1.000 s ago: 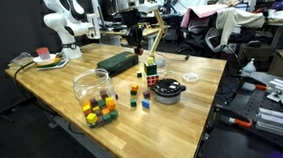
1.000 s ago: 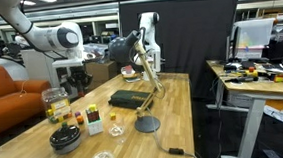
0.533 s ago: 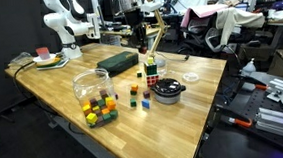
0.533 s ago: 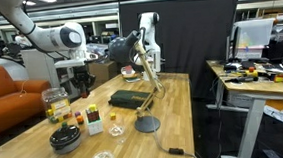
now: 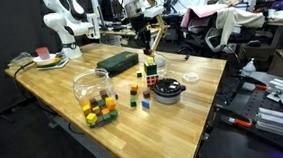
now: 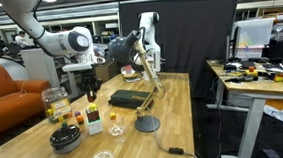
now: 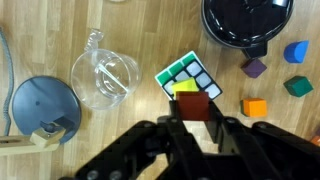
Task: Pick up the yellow block and stack it on top of the rubix cube, then pick up the brown block and stack it on top of the yellow block.
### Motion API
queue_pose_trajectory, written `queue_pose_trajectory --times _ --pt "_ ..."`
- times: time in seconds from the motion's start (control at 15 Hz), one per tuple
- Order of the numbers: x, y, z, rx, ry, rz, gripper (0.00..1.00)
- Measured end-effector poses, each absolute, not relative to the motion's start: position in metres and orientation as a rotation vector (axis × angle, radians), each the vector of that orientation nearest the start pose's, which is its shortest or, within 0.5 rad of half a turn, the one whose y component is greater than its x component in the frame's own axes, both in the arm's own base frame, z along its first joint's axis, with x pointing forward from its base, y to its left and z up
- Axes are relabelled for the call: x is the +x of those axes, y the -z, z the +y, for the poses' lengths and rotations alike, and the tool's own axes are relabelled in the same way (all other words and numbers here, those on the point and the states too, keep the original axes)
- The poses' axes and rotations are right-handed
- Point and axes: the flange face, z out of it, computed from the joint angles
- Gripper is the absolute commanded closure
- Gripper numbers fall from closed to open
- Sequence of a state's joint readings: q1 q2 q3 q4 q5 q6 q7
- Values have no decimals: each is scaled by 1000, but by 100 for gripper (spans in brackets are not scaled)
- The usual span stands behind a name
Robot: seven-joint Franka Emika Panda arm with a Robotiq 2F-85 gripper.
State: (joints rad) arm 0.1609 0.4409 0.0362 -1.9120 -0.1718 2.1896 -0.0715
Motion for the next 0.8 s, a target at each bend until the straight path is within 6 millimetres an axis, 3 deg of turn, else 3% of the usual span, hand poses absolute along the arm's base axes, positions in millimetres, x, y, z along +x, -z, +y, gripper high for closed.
queue_pose_trajectory --times 0.8 --pt "602 -244 113 -3203 -305 -662 93"
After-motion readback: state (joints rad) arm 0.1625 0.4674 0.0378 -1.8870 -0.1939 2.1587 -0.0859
